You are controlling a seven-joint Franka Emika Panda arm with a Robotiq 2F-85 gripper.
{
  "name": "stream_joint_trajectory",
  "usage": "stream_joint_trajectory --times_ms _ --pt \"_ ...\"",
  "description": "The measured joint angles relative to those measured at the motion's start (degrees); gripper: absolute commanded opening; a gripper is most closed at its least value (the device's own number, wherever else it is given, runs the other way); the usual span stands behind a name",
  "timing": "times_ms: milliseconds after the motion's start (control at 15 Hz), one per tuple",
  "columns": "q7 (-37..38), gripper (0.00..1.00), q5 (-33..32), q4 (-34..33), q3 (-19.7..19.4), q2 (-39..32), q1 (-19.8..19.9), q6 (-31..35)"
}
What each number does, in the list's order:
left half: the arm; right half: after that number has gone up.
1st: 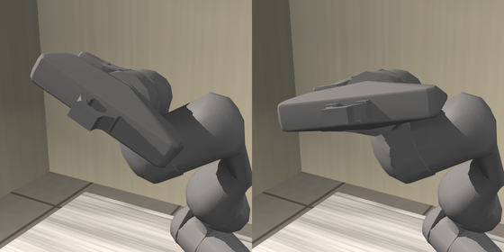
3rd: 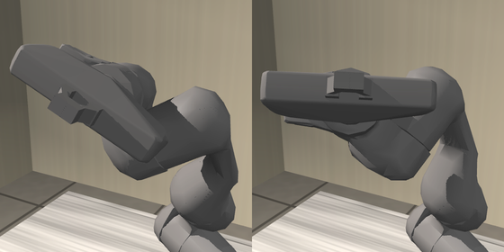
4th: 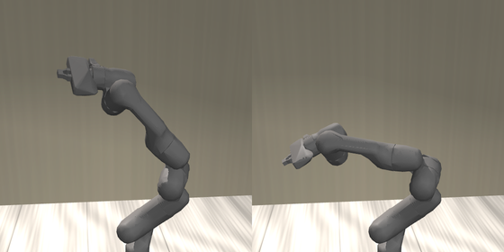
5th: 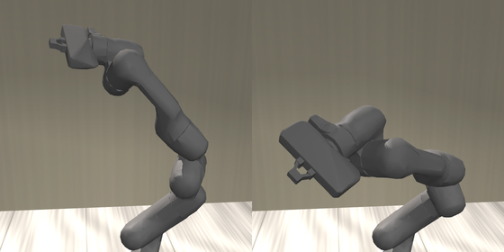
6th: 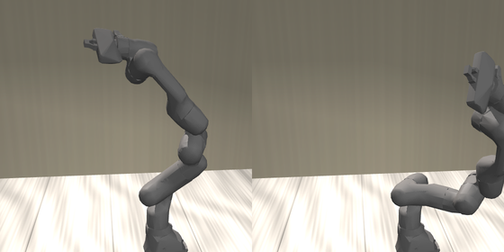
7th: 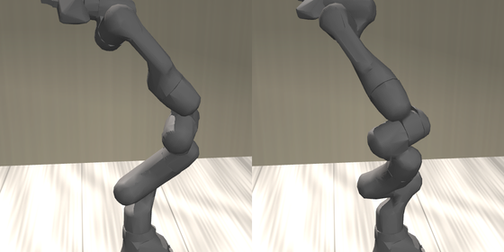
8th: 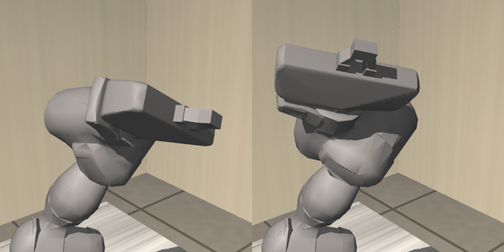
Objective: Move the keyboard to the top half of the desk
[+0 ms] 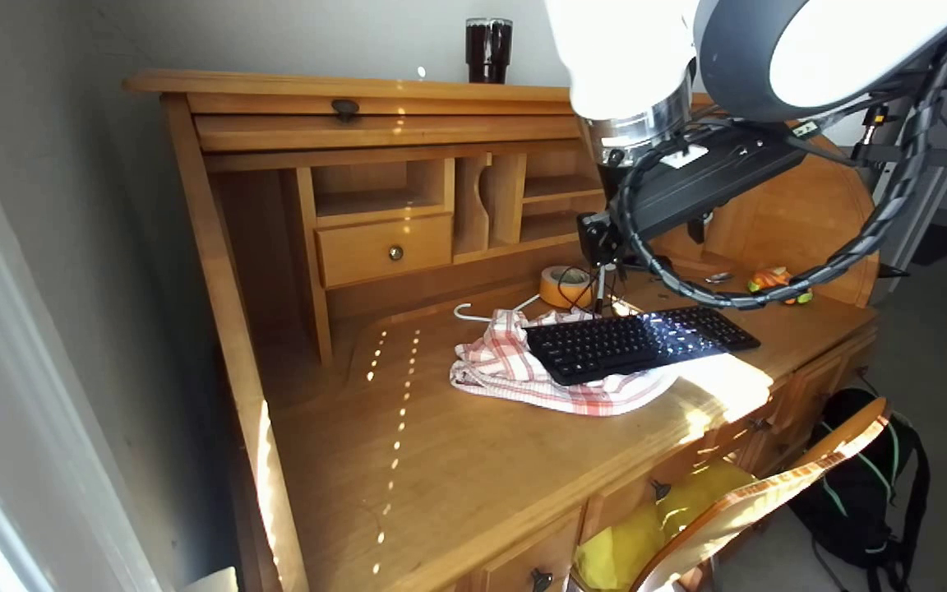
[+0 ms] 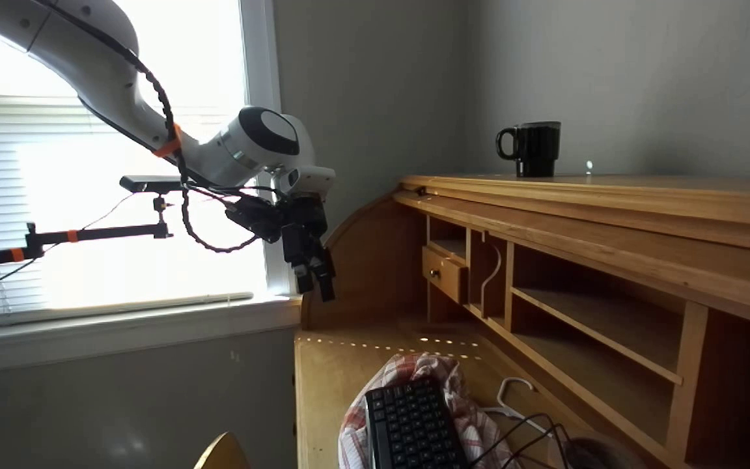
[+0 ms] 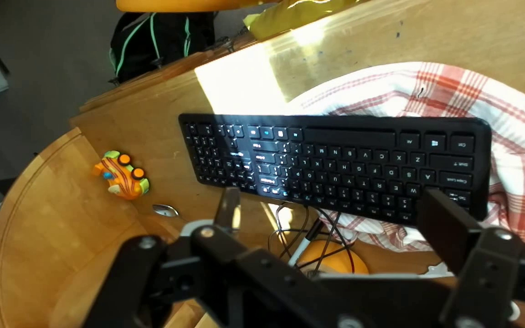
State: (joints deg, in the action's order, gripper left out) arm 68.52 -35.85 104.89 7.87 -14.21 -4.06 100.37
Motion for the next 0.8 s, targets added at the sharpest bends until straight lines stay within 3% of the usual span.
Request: stream_joint_trajectory --times_ms 400,800 --pt "1.6 1.00 -0.1 -2.4 -2.2 -2.5 -1.3 -0.1" --pt "-2.1 1.00 -0.3 -17.2 -6.5 -17.4 -2.5 0.8"
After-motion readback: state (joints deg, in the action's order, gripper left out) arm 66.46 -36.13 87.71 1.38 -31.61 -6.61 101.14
